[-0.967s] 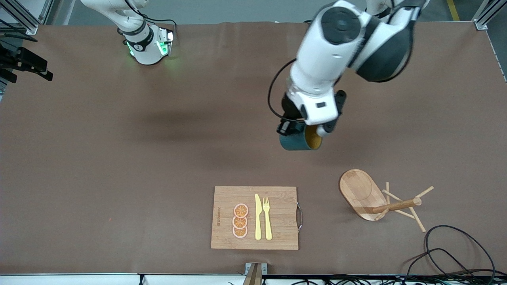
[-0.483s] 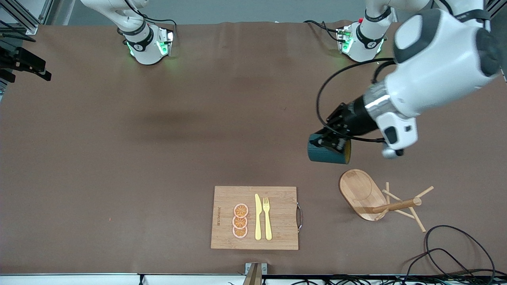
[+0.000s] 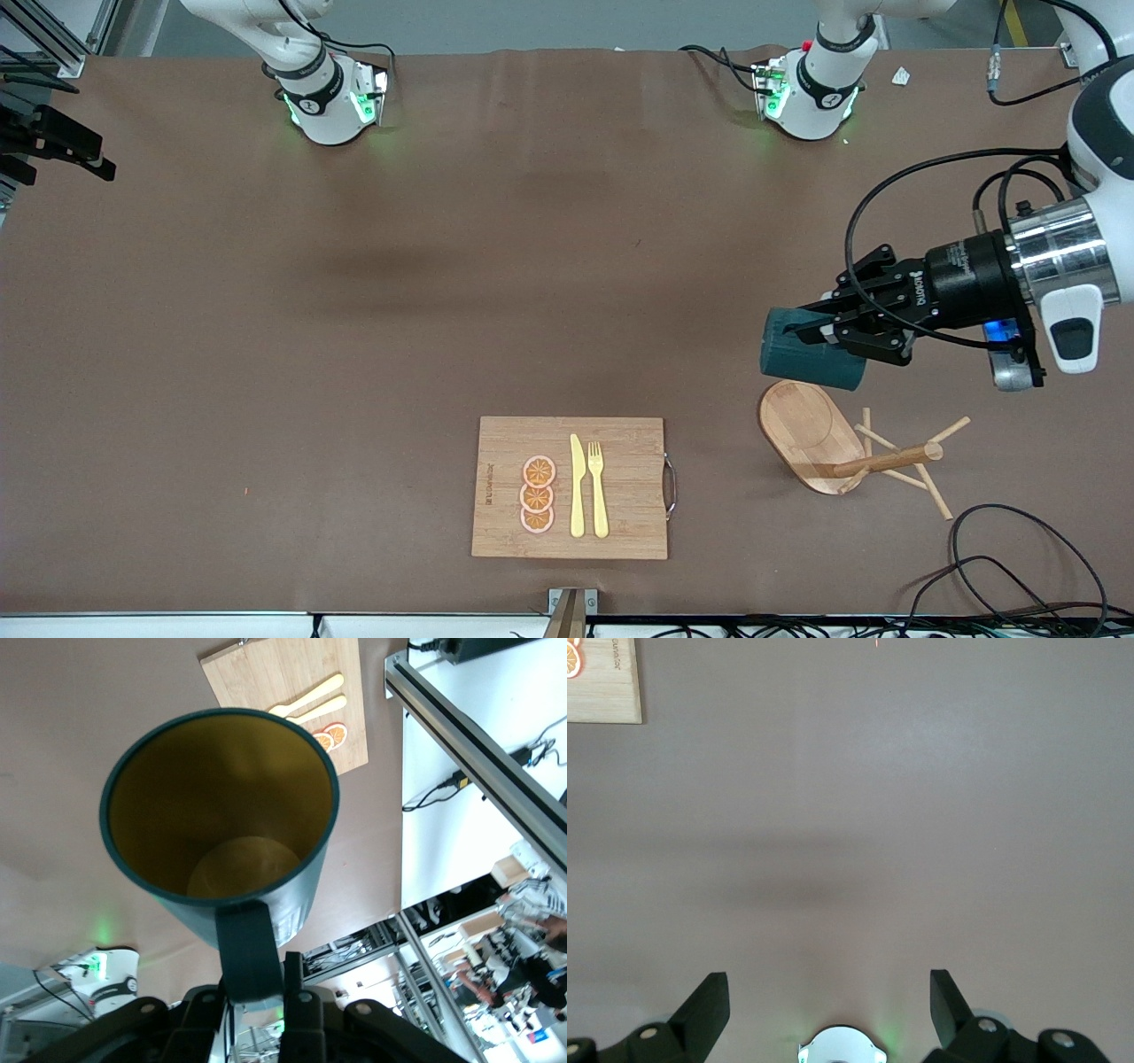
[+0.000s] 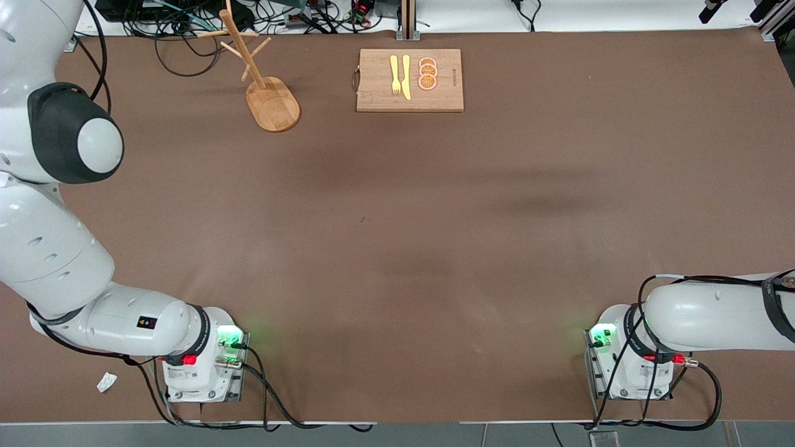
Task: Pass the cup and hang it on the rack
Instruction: 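Lift the mug with the left gripper and carry it to the rack, then hook the mug handle onto a rack peg with the left gripper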
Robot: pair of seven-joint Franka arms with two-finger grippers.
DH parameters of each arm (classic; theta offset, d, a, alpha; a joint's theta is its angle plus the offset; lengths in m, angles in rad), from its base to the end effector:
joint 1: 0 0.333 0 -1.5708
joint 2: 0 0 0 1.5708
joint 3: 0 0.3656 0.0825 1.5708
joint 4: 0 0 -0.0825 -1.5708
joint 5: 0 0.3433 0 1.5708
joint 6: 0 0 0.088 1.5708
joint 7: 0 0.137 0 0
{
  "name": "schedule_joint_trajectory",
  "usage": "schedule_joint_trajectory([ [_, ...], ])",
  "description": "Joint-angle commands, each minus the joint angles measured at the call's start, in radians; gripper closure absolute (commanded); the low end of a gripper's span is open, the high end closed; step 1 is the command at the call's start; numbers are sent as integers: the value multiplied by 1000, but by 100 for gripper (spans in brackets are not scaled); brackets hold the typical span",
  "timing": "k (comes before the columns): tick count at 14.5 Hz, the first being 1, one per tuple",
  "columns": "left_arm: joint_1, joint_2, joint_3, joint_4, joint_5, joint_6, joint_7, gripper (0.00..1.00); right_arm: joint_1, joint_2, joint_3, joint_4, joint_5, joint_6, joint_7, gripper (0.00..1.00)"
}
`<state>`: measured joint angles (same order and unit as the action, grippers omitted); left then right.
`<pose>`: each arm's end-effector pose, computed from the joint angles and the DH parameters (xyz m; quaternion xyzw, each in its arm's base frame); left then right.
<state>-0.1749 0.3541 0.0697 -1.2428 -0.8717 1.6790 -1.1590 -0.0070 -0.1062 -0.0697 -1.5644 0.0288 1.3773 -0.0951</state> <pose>0.6341 -0.1746 0.6347 0.7743 0.4803 -0.2126 0.3529 0.4507 -0.0327 0.6821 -0.9989 -0.0117 0.0389 0.0213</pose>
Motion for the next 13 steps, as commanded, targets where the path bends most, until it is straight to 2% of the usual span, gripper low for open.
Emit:
schedule_joint_trajectory([
  [1,18,-3,-4,-18,-26,-33,172,100,-19,-21,7,-20,19,5,-17,0],
  [2,29,14,-7,-18,-38,-44,218,100,-19,-21,7,-20,17,5,-18,0],
  [6,110,95,-4,-20,-209,-53,353,100,-16,-23,10,-20,7,3,-22,0],
  [9,169,163,-5,-20,-285,-94,413,100,-18,-23,10,-20,3,5,-23,0],
  [11,205,221,-5,-20,-384,-96,424,100,-18,-23,10,-20,2,5,-23,0],
  [13,225,250,-5,-20,-415,-122,421,99,-15,-23,11,-20,-12,5,-23,0],
])
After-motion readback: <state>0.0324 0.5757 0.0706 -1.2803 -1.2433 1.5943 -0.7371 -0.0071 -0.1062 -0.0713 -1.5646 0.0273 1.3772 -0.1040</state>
